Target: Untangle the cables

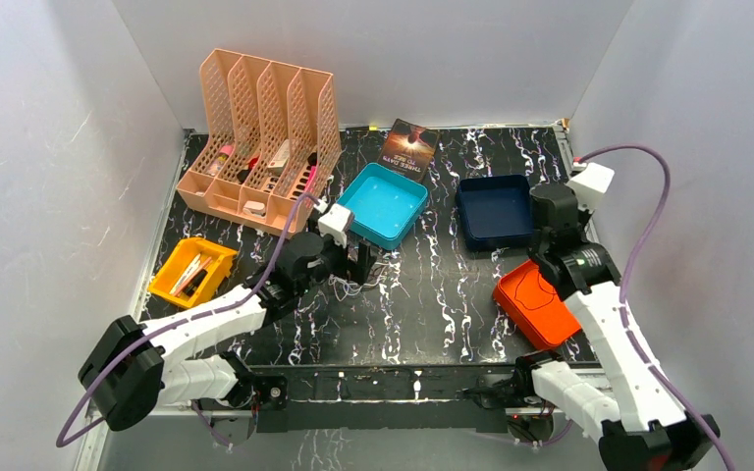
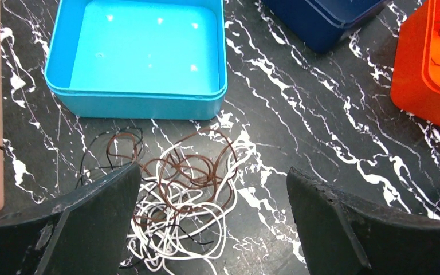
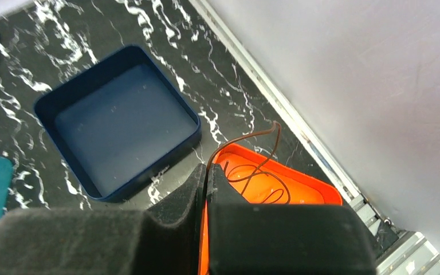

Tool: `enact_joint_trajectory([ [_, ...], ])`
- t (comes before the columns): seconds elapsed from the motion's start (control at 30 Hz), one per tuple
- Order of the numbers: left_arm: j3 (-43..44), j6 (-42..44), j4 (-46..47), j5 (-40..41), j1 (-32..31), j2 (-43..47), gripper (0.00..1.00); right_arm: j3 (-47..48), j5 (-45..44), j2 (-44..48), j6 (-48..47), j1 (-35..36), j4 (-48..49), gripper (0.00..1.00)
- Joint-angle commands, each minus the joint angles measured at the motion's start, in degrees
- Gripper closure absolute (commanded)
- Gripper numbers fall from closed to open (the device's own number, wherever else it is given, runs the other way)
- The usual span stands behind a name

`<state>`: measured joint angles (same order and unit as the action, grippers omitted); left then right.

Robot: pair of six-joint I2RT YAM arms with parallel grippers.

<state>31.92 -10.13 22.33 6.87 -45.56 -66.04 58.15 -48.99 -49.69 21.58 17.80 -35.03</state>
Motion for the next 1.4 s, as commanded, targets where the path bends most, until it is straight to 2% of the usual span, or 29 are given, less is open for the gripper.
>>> enact_joint_trajectory([
  [0.0, 5.71, -0.60, -8.04, 0.96, -0.14, 1.51, 0.02, -2.91, -0.72, -2.37, 3.70, -0.95, 4.95, 0.92],
  [0.2, 7.32, -2.52, -12.46, 1.00, -0.14, 3.13, 0.02, -5.79, 3.87, -4.80, 5.68, -5.88, 7.34, 0.92],
  [0.43, 8.53, -2.60, -14.45, 1.08, -0.09, 3.06, 0.02, -12.59, 9.22, -5.64, 13.10, -15.22, 12.83, 0.92],
  [0.63, 9.88, -2.15, -15.56, 0.66, -0.05, 2.31, 0.02, -13.73, 7.87, -8.37, 20.60, -22.91, 13.24, 0.92],
  [0.8, 11.83, -1.50, -17.73, 1.06, -0.11, 0.79, 0.02, -14.45, 3.48, -7.56, 23.34, -23.18, 12.28, 0.90],
  [0.9, 12.34, -1.51, -18.44, 1.14, -0.06, 0.03, 0.02, -15.76, 4.05, -7.52, 22.35, -23.23, 12.46, 0.89],
  [1.0, 12.47, -1.47, -18.45, 0.66, -0.12, -0.44, 0.02, -17.37, 8.14, -7.02, 22.38, -23.17, 12.36, 0.89],
  [1.2, 12.69, -1.47, -17.99, 0.78, -0.05, -0.79, 0.02, -21.74, 21.94, -3.48, 22.82, -23.20, 12.84, 0.89],
  [1.37, 12.98, -1.86, -18.28, 0.44, -0.11, -1.27, 0.02, -25.60, 26.71, -1.70, 23.99, -23.17, 12.42, 0.89],
])
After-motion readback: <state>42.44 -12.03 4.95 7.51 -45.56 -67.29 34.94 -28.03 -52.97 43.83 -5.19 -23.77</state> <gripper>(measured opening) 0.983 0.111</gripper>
